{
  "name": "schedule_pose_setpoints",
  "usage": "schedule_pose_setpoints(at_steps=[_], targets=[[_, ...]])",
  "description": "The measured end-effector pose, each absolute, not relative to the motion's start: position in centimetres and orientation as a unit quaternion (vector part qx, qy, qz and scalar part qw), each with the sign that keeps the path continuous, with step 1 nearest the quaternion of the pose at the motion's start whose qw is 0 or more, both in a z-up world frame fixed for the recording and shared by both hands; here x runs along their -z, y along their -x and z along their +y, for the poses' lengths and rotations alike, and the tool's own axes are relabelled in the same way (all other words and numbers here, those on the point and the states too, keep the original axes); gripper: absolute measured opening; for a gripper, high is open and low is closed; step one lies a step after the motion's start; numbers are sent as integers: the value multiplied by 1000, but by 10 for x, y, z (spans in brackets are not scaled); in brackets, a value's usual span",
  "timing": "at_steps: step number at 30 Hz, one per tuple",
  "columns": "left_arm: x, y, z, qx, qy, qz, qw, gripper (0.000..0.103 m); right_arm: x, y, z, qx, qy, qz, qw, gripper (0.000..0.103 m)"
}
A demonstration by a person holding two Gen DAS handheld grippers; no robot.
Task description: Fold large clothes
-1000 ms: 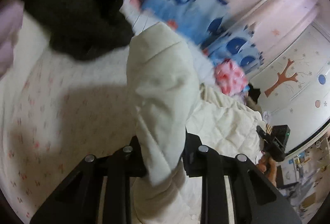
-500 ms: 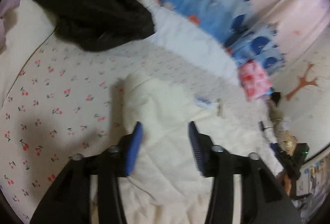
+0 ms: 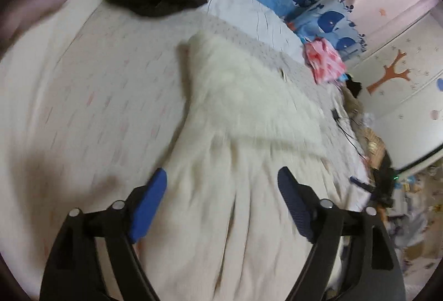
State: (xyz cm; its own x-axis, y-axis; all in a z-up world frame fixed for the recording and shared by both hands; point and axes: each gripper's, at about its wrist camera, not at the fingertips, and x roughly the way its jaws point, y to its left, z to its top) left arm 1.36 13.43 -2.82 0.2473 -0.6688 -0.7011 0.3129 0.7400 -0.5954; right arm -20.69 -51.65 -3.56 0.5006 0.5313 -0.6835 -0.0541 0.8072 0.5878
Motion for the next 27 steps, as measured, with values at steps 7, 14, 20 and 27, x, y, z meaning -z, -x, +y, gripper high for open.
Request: schedule_pose_setpoints(at_steps=[7, 14, 20, 27], targets=[[113, 86, 175, 349, 217, 597, 689, 83, 84, 325, -514, -204, -396, 480, 756, 85], [126, 121, 169, 368, 264, 597, 662, 92, 139, 345, -499, -244, -483, 470, 697, 85], [154, 128, 179, 334, 302, 619, 644, 94, 164, 336, -477, -307, -538, 417, 665, 75], [121, 160, 147, 321, 298, 607, 663, 26, 102, 328, -451, -327, -488, 362, 724, 16]])
